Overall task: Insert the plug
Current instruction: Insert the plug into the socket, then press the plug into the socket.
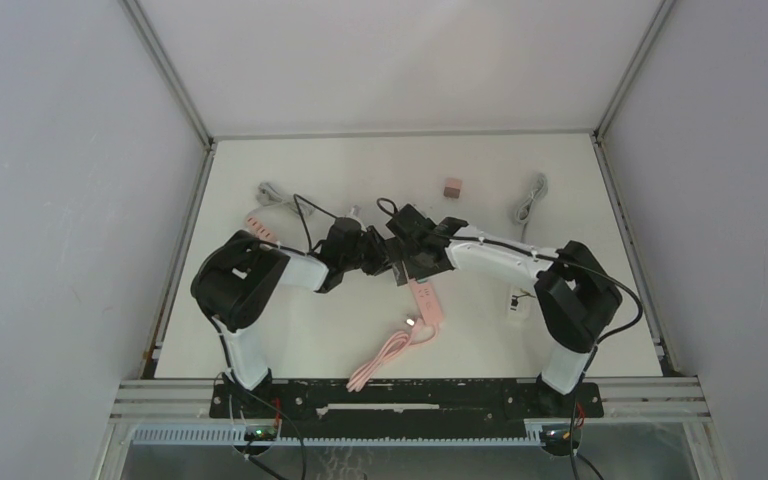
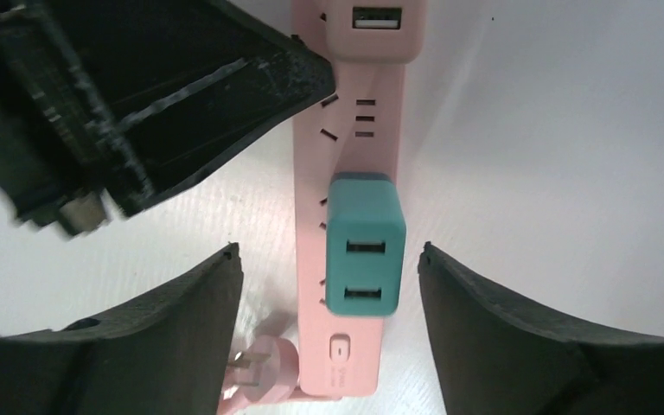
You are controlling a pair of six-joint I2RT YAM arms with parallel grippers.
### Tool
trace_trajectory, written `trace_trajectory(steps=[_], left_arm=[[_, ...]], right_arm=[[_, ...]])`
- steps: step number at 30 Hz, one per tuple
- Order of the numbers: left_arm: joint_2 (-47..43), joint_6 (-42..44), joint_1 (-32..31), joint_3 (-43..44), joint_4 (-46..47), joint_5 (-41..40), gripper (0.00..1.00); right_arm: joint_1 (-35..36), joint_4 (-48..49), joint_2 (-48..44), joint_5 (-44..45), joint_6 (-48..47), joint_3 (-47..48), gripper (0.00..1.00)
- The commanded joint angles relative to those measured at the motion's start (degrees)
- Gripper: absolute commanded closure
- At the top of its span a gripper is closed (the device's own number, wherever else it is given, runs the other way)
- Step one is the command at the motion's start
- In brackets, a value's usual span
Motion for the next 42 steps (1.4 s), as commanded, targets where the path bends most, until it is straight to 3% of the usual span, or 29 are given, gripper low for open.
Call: trace_trajectory(steps=[1,13,20,33,39,42], left_arm=[[0.0,2.2,-0.9,-2.3,-5.7,-3.4,0.67],[-0.4,2.9,-1.3,-2.0,-6.4,-4.2,0.62],[-0.5,3.0,-1.4,-2.0,-6.6,-4.4,0.63],[-0.4,2.9,-1.5,-1.9,-6.6,-4.2,0.64],[-0.3,2.9,-1.5,-1.8,-6.7,-4.1,0.64],[-0.3,2.9,-1.5,-1.8,-6.7,-4.1,0.64]], right_arm=[[1.0,0.8,-6.3,1.8,1.6,-0.6,0.17],[2.5,4.8,-7.8,2.8,4.5,-9.5,0.15],[2.6,7.4,-9.8,2.8,4.7,-9.8,0.18],[-0.9,6.0,-6.3,3.3,2.5,-3.0,0.31],[-1.3,5.2,-3.9,2.6,1.2,0.0,0.50],[-1.3,3.1,-2.0,2.7,1.3,1.9,0.55]])
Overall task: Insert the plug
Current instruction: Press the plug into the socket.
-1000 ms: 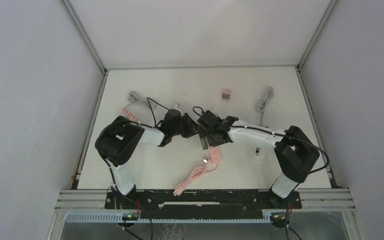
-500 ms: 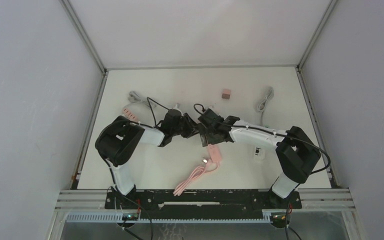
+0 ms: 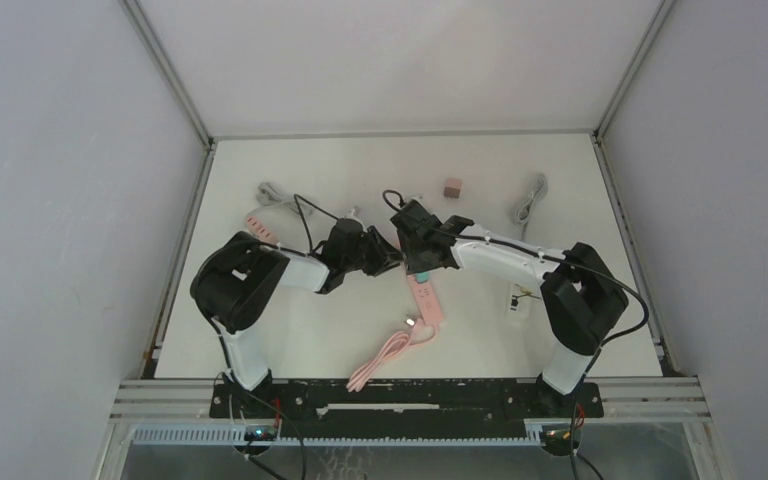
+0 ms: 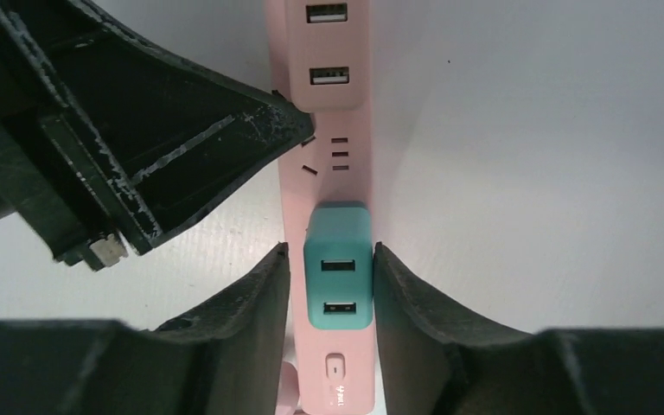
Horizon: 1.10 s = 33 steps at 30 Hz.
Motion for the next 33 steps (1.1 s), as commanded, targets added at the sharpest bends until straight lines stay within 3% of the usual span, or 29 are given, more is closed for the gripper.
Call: trace_trajectory(steps=[1,4,12,26,28,30,33], left_arm=[[0.2,2.9,-0.7,-1.7,-5.9,-1.8,0.64],[0.2,2.9,-0.7,-1.7,-5.9,-1.7,0.64],[0.3,2.7,-0.7,-1.6,-5.9,-1.6,0.64],[0.0,2.9,-0.8,-1.6,-6.0,-2.0,0.65],[0.0,2.9,-0.8,-1.7,-6.1,-2.0,0.65],[-0.2,3.1,-0.9,-1.6,-6.3,-2.3,0.65],[-0.4,3.2,-0.9,-1.6,-6.5,-2.5,0.64]], right_arm=[[-0.2,-1.1,2.1,0.1,-0.7,3.8,0.55],[-0.1,-2.0,3.1,0.4,-0.5,3.8,0.61],[0.9,-3.2,5.5,1.6,-2.0,4.1,1.00],[0.4,-4.5,6.0,1.2,-3.0,3.7,1.00],[0.6,-3.9,4.8,0.9,-3.3,4.3,0.90],[0.9,-3.1,3.1,0.4,-3.3,4.5,0.67],[1.4,-2.6,-0.2,0.8,-3.4,4.7,0.46]])
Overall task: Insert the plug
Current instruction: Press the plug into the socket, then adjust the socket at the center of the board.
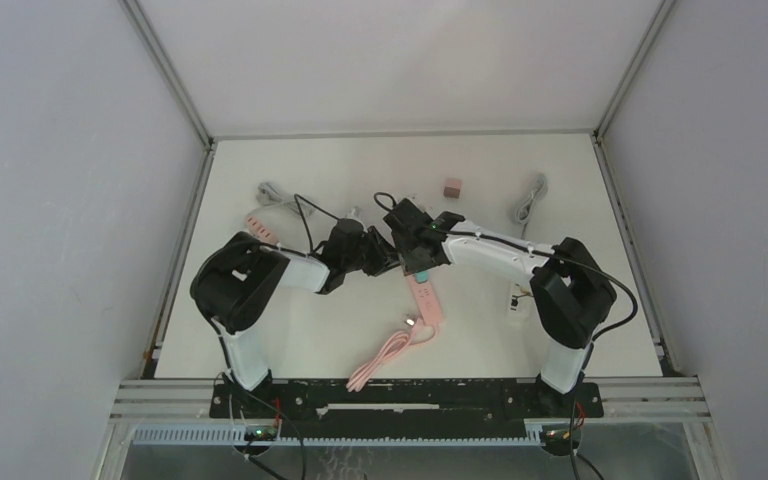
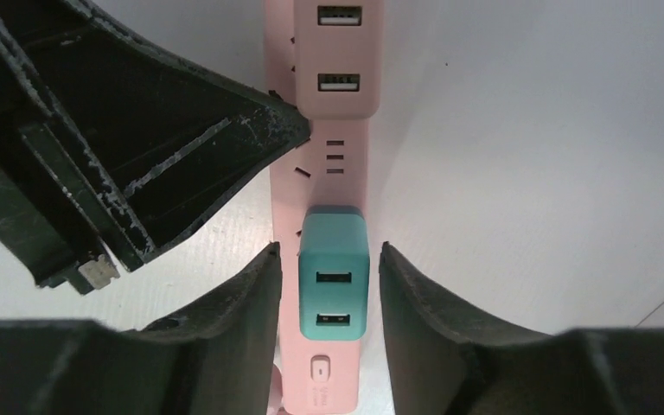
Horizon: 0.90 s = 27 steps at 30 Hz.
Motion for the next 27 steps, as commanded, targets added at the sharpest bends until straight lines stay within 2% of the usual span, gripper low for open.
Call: trace_trajectory(steps=[1,3,7,11,21,27], left_arm=[[-0.4,3.2,-0.7,-1.7,-6.5,-2.2,0.64],[-0.5,3.3,-0.8,-1.7,-6.6,-2.3,0.64],[-1.5,3.8,-0.8,-1.7,-7.0,-2.5,0.63],[-3.0,4.4,-0.8,-1.7,-7.7,-3.0,0.61],[-10.3,3.4,-1.1,-3.5,-8.8,-5.4,0.54],[-20.4,4.6,-0.9,-5.7,-15.1,-10.8,0.49]], right_arm=[[0.9,2.4,-5.9,-0.5,-0.3,-0.3,0.41],[1.1,2.4,-8.0,0.4,-0.3,-0.6,0.32],[1.2,2.5,-11.5,0.8,0.0,-2.8,0.21],[1.6,3.6,-13.6,0.9,1.2,-7.6,0.16],[3.5,11.9,-12.6,-0.9,4.5,-17.0,0.14],[4.3,15.2,-8.4,0.3,4.7,-17.7,0.15]])
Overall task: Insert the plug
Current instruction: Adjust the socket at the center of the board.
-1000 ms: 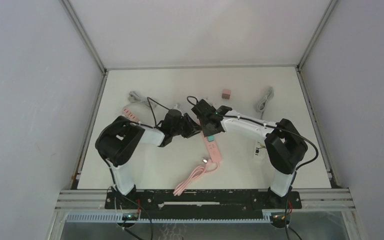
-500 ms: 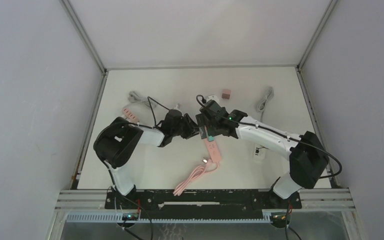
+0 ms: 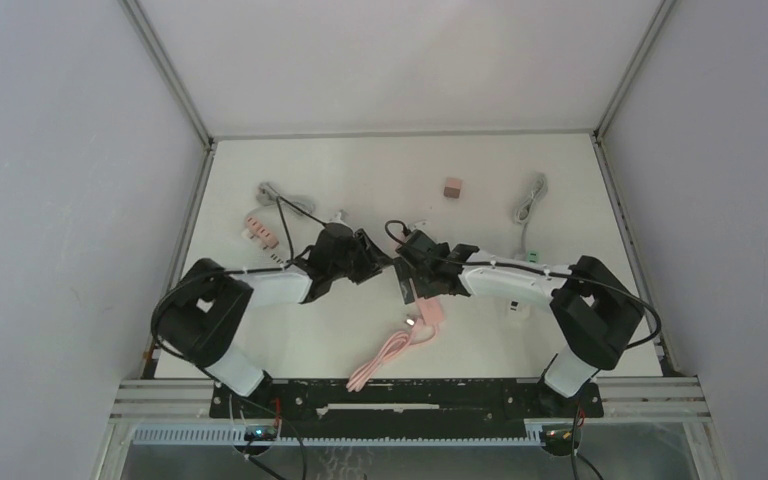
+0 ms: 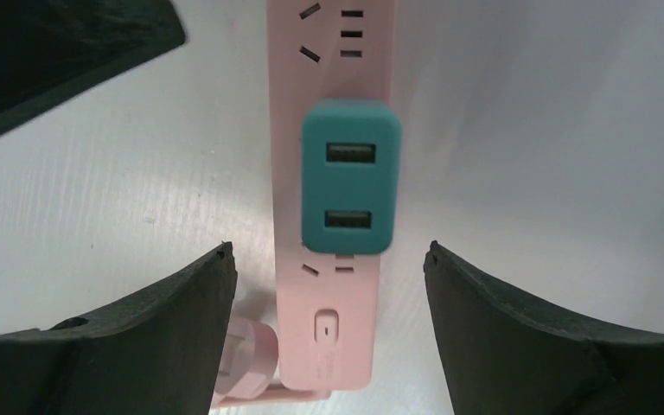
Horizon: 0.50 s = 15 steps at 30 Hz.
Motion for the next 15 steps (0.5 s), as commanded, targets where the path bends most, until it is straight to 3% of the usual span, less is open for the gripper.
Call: trace_trajectory(steps=[1,8,15], left_arm=[[-10.3,2.5,-0.3,-1.4,-5.4,-6.5,0.48],[-26.2,6.9,0.0,-2.1,-19.7,-16.0,0.43],[-42.2,10.7,1.8,0.3,-33.2,-18.5,0.38]], right_arm=[[0.8,5.5,2.4,1.3,1.5,-0.1,0.16],[0.7,8.1,5.3,2.0,0.4,-0.4,0.32],[-0.5,9.7,8.6,0.6,-2.4,2.9,0.52]])
